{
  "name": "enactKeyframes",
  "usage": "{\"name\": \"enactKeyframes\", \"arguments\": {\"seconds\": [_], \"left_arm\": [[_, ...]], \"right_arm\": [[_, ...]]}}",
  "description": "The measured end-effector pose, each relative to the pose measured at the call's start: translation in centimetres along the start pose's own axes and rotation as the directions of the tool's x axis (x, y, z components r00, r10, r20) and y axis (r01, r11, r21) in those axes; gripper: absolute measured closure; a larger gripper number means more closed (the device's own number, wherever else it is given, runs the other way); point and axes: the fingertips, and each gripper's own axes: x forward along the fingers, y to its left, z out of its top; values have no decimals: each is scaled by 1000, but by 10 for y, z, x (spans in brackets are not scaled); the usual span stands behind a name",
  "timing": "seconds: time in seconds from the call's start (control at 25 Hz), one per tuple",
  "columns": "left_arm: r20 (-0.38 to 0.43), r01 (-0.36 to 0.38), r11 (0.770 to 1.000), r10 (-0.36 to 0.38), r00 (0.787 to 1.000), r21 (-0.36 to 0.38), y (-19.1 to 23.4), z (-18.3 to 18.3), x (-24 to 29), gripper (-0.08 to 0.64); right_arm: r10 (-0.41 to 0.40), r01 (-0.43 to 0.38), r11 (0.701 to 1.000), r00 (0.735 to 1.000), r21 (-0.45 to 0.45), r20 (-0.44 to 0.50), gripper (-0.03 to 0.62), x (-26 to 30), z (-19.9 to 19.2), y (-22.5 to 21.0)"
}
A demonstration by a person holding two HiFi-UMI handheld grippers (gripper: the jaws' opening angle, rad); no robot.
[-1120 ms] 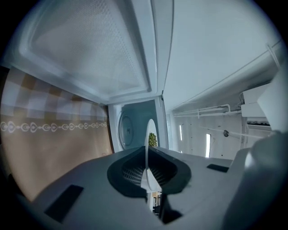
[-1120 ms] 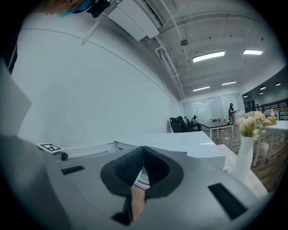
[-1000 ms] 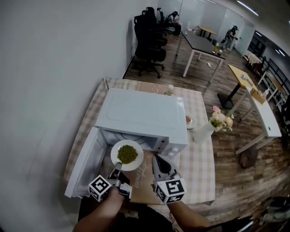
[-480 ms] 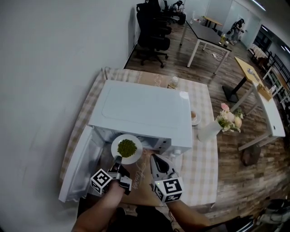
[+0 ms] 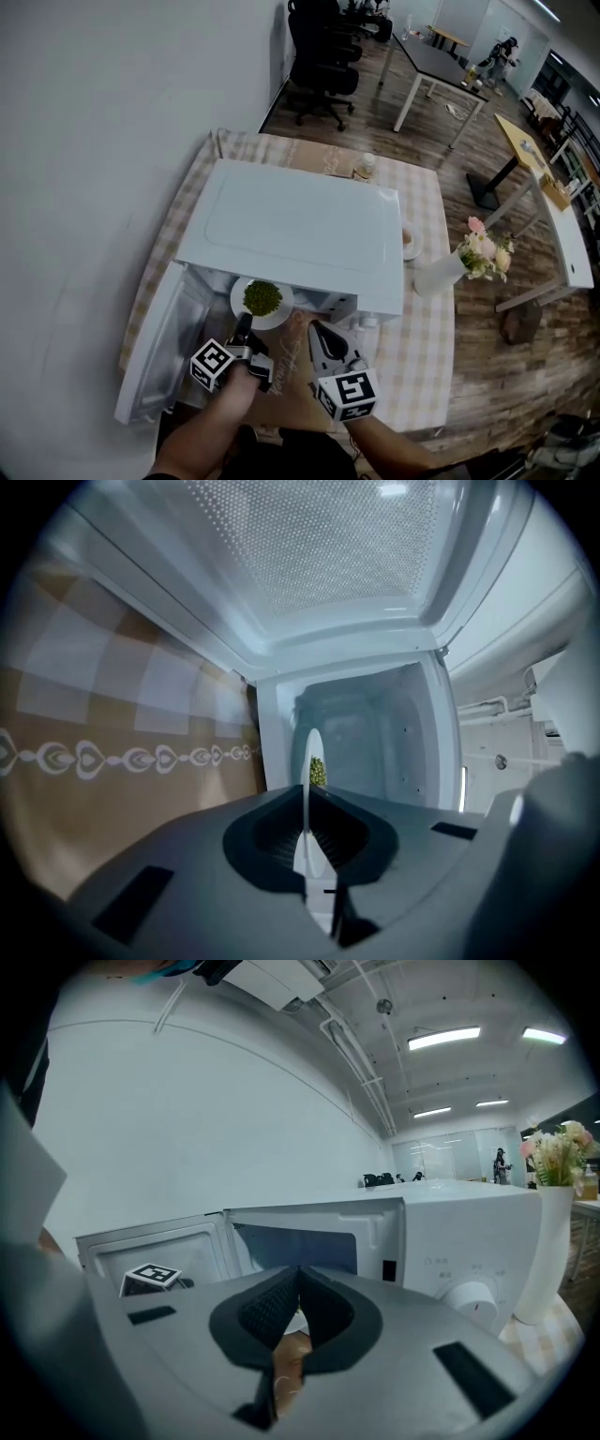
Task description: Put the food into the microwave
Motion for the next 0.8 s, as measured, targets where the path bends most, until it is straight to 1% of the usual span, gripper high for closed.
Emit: {"name": "enactKeyframes", "arguments": {"seconds": [0.24, 0.68, 0.8], "left_arm": [[4, -32, 999, 32, 999, -10, 8, -2, 12, 541], [21, -34, 999, 34, 999, -5, 8, 2, 33, 541], [19, -23, 999, 23, 1000, -23, 6, 4, 39, 540]], "right_arm": [[12, -12, 1000, 1000, 2, -11, 584, 4, -4, -3], [16, -16, 1000, 1000, 7, -24, 584, 1, -10, -8], [16, -15, 1000, 1000, 7, -25, 584, -1, -11, -7]]}}
